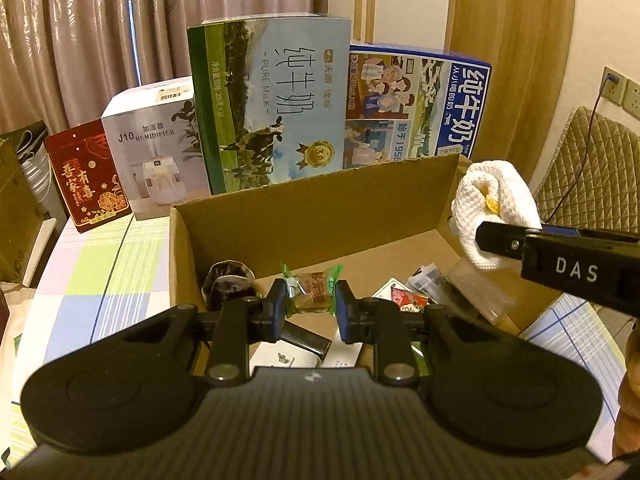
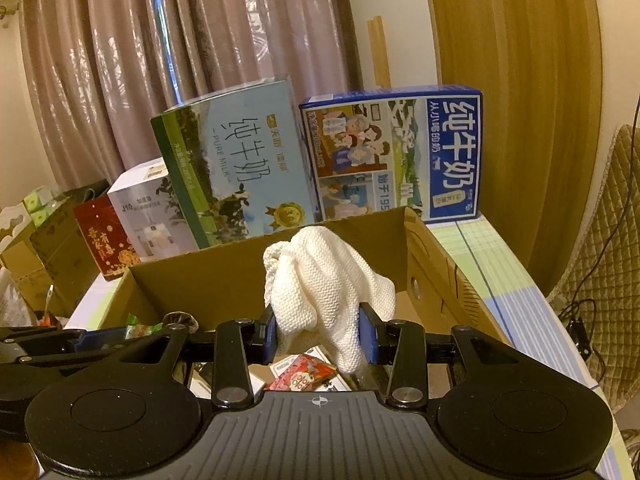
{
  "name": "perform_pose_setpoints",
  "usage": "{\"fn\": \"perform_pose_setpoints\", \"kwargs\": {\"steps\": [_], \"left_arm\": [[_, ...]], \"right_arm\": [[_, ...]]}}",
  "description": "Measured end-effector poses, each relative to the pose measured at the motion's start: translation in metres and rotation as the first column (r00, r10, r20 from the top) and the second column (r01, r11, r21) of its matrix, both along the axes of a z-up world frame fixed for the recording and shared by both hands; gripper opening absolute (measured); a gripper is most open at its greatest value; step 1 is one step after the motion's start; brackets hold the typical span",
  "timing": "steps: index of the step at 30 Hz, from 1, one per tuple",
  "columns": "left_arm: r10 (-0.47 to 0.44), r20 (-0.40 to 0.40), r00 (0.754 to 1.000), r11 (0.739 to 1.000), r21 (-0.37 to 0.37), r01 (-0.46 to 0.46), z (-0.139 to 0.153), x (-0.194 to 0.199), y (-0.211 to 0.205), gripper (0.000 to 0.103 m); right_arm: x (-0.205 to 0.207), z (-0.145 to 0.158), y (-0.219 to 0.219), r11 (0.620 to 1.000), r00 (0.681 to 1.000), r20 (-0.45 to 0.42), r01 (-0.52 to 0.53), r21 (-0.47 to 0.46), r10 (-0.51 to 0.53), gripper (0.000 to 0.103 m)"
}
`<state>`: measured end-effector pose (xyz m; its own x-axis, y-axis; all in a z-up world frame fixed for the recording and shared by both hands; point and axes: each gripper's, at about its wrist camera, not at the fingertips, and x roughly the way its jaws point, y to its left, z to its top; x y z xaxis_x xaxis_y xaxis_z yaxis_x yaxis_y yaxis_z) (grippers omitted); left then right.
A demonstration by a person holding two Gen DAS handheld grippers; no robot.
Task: Organize objects
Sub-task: 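Open the left tool to drop the green candy while the right tool drops the cloth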
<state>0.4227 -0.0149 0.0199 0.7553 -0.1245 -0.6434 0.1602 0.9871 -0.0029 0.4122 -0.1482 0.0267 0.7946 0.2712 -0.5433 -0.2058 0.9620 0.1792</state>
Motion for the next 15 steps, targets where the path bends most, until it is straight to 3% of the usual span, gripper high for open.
{"fn": "perform_pose_setpoints", "kwargs": {"steps": [3, 5, 6, 15], "left_arm": [[0.004, 0.001, 1.000, 1.000, -0.010, -0.004, 0.000, 0.001, 0.002, 0.022], [0.008, 0.010, 1.000, 1.000, -0.029, -0.008, 0.000, 0.002, 0.004, 0.038], [0.016, 0.014, 1.000, 0.999, -0.036, -0.015, 0.000, 0.002, 0.006, 0.057], [0.039, 0.009, 0.999, 0.999, -0.021, -0.039, -0.001, 0.003, 0.016, 0.058]], "right_arm": [[0.000, -0.001, 0.000, 1.000, 1.000, -0.001, -0.001, 0.000, 0.001, 0.037], [0.001, -0.001, 0.001, 1.000, 1.000, -0.003, 0.000, -0.001, 0.000, 0.037], [0.001, -0.001, 0.001, 1.000, 1.000, -0.004, 0.001, -0.001, -0.001, 0.037], [0.004, -0.003, 0.002, 1.000, 1.000, -0.011, 0.001, 0.009, -0.001, 0.037]]}}
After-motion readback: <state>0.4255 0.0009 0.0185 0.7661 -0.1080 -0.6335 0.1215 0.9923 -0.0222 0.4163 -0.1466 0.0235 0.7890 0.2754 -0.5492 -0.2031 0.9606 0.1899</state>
